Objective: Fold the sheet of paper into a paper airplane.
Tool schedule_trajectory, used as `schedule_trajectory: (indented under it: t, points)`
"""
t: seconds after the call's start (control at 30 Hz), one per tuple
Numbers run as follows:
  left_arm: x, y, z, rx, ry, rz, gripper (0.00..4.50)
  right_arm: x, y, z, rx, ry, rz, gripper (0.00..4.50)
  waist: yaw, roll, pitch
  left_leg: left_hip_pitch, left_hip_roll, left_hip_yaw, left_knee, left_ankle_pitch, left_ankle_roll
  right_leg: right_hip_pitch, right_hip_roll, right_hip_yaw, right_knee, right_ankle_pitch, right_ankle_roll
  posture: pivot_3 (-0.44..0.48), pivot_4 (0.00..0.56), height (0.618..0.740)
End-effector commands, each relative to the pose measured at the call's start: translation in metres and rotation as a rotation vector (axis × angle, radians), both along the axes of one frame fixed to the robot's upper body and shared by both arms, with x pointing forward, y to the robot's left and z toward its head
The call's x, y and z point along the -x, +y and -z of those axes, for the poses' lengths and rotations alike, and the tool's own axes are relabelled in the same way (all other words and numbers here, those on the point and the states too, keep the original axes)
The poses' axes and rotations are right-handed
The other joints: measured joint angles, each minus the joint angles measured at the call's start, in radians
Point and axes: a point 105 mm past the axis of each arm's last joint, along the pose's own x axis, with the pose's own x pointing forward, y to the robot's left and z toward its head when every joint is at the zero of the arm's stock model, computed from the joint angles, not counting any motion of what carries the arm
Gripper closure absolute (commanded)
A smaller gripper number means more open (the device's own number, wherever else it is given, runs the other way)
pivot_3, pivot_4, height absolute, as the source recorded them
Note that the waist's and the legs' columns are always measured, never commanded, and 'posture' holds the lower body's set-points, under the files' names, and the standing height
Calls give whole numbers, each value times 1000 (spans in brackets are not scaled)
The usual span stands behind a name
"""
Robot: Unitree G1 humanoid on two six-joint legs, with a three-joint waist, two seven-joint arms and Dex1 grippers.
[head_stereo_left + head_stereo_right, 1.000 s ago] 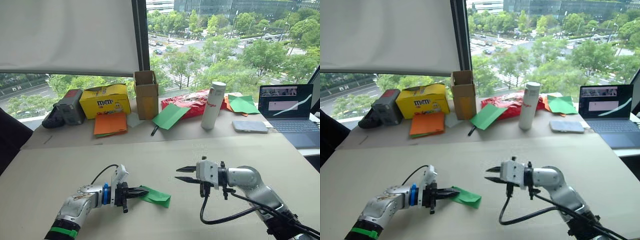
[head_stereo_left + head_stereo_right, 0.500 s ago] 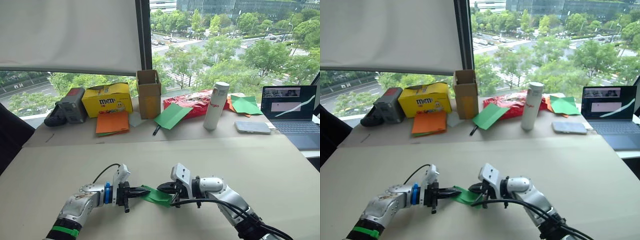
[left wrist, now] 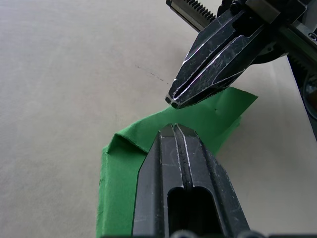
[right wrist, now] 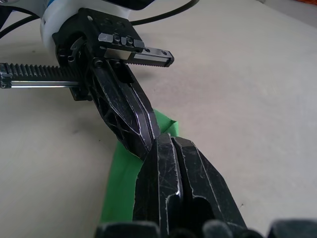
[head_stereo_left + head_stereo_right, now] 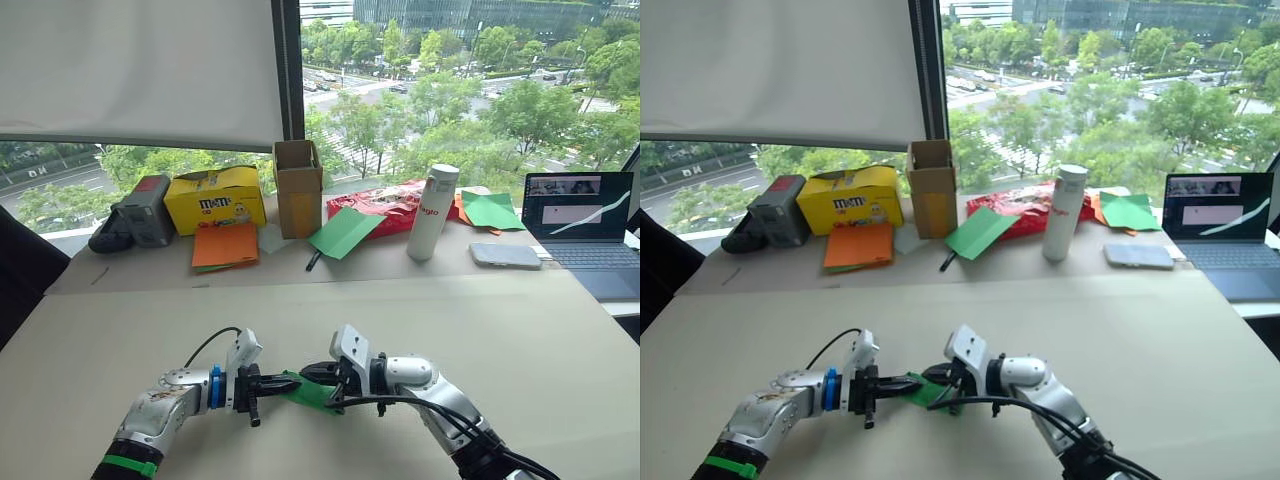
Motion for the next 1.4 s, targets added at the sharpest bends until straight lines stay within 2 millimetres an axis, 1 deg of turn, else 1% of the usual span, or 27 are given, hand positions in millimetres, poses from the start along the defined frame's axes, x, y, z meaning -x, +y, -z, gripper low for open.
schedule_trajectory:
  t: [0.03, 0.17, 0.27, 0.4, 0.57, 0.77, 0.83, 1.0, 1.03, 1.1, 1.23, 1.3, 1.37, 1.4]
  points:
    - [18, 4, 38, -114, 135, -5, 4500, 4, 3, -1, 17, -7, -22, 4460, 0, 0, 0, 0, 0, 0, 0, 0, 0, 0, 0, 0, 0, 0, 0, 0, 150, 740]
    - [16, 5, 36, -115, 131, -6, 4500, 3, -6, 23, 98, 66, 17, 4460, 0, 0, 0, 0, 0, 0, 0, 0, 0, 0, 0, 0, 0, 0, 0, 0, 150, 740]
    - [16, 5, 35, -115, 131, -5, 4500, 8, -13, 34, 139, 114, 18, 4460, 0, 0, 0, 0, 0, 0, 0, 0, 0, 0, 0, 0, 0, 0, 0, 0, 150, 740]
    - [15, 5, 34, -116, 130, -5, 4500, 14, -27, 48, 202, 157, 29, 4460, 0, 0, 0, 1, 0, 0, 0, -1, 1, 1, -1, 0, 0, -1, 1, 0, 150, 740]
    - [14, 4, 34, -115, 127, -4, 4500, 22, -43, 55, 232, 195, 48, 4460, 2, 0, -1, 2, -1, 0, 0, -1, 2, 1, -3, 0, -1, -2, 3, 0, 150, 740]
    - [13, 4, 34, -116, 129, 0, 4500, 36, -71, 62, 269, 216, 78, 4460, 7, -3, -1, 2, -2, 0, 0, -2, 3, 2, -4, -1, -1, -3, 6, 0, 150, 740]
    - [13, 3, 34, -116, 128, 3, 4500, 40, -80, 60, 266, 222, 92, 4460, 9, -4, -1, 2, -3, 0, 0, -3, 5, 2, -5, 0, -2, -4, 7, 0, 150, 740]
    - [12, 3, 34, -118, 125, 7, 4500, 51, -106, 47, 259, 221, 118, 4460, 14, -7, 0, 1, -4, 0, 0, -4, 6, 3, -6, 0, -4, -5, 8, 0, 150, 740]
    - [11, 4, 34, -118, 124, 7, 4500, 53, -108, 46, 263, 217, 115, 4460, 14, -7, 0, 1, -4, 0, 0, -4, 6, 3, -7, 0, -4, -5, 8, 0, 150, 740]
    - [10, 4, 34, -120, 122, 9, 4500, 52, -111, 36, 251, 187, 113, 4460, 15, -7, 0, 0, -4, 0, 0, -4, 6, 3, -7, 0, -5, -5, 9, 0, 150, 740]
    - [7, 3, 33, -118, 116, 13, 4500, 32, -102, -8, 130, 81, 135, 4460, 14, -7, 2, 0, -4, 0, 1, -4, 6, 3, -7, 0, -4, -8, 14, 0, 150, 740]
    - [6, 2, 32, -115, 113, 15, 4500, 21, -91, -28, 78, 30, 130, 4460, 13, -5, 3, -3, -4, 0, 3, -4, 6, 2, -7, 0, -3, -7, 12, 0, 150, 740]
    - [6, 2, 32, -113, 111, 17, 4500, 16, -75, -40, 54, 7, 104, 4460, 11, -5, 2, -5, -4, 0, 4, -3, 5, 2, -7, 1, -1, -5, 9, 0, 150, 740]
    - [6, 1, 32, -112, 110, 18, 4500, 15, -66, -40, 60, 10, 91, 4460, 13, -4, 2, -6, -3, 0, 4, -2, 4, 1, -7, 1, -1, -5, 9, 0, 150, 740]
